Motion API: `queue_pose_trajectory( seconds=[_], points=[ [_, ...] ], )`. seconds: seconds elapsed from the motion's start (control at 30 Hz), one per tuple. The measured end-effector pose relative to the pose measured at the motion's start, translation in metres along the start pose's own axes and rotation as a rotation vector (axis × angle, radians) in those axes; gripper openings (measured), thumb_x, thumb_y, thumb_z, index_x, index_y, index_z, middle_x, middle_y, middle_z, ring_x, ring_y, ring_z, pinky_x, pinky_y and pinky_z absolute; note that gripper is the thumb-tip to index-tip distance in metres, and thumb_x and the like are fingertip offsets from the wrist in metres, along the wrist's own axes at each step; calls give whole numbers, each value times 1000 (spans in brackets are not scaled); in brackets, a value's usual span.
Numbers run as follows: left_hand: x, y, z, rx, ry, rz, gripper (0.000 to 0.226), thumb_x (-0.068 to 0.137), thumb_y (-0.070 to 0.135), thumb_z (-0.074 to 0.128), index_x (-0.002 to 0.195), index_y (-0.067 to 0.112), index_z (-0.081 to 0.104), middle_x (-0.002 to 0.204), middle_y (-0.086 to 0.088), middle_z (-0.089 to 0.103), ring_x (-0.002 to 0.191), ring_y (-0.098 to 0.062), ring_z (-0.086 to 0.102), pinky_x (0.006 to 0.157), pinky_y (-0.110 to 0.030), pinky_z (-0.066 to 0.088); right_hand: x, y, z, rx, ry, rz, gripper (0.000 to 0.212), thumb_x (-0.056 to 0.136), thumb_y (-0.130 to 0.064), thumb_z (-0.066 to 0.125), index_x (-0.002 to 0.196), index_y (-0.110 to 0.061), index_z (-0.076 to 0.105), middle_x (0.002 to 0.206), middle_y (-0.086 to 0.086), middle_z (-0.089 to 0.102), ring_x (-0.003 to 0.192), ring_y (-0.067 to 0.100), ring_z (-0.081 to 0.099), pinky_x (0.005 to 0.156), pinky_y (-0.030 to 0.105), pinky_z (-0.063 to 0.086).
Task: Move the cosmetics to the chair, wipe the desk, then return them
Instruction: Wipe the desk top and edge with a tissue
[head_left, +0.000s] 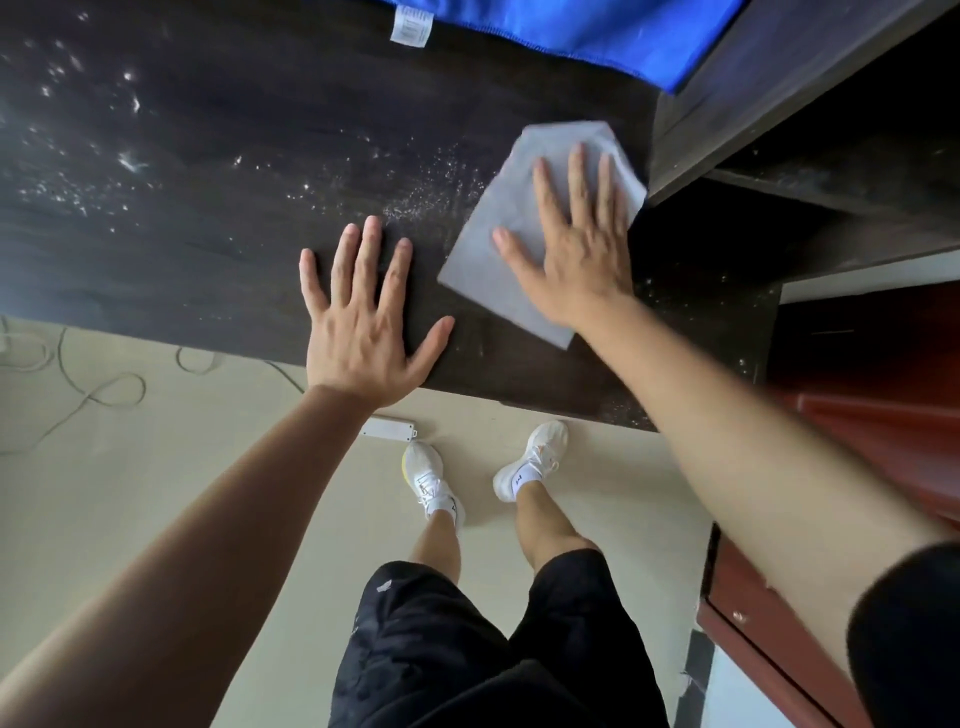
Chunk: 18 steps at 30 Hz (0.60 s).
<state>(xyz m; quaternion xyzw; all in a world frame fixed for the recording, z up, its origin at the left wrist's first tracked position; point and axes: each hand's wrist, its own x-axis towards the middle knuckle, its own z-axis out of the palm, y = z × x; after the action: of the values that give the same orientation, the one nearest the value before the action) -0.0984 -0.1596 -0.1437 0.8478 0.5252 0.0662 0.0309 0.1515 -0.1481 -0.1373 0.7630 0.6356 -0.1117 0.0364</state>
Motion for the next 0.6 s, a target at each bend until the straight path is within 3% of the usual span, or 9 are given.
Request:
queue_pose_trajectory(
  seconds=[0.2, 0.43, 0.6],
  points=[
    [1, 0, 1, -4, 12, 4, 78, 94, 65, 38, 151, 12, 36, 162, -16, 24, 150, -35, 20, 116, -66, 10, 61, -26, -11, -15, 0, -2, 88, 89, -81, 9, 161, -31, 3, 169, 13, -4, 152, 47, -8, 123, 59, -2],
    [4, 2, -2, 6, 3, -5, 77, 94, 65, 38, 150, 12, 38, 161, -16, 26, 150, -35, 21, 116, -66, 11, 38, -22, -12, 9, 4, 156, 92, 87, -84, 11, 161, -31, 3, 169, 13, -4, 150, 53, -9, 121, 64, -1],
    [1, 2, 0, 15, 20, 0, 77, 93, 64, 39, 149, 12, 39, 160, -15, 28, 149, -34, 22, 116, -65, 12, 80, -20, -24, 52, -13, 252, 91, 85, -84, 10, 161, -33, 5, 169, 13, -1, 148, 56, -10, 120, 66, -5]
  ],
)
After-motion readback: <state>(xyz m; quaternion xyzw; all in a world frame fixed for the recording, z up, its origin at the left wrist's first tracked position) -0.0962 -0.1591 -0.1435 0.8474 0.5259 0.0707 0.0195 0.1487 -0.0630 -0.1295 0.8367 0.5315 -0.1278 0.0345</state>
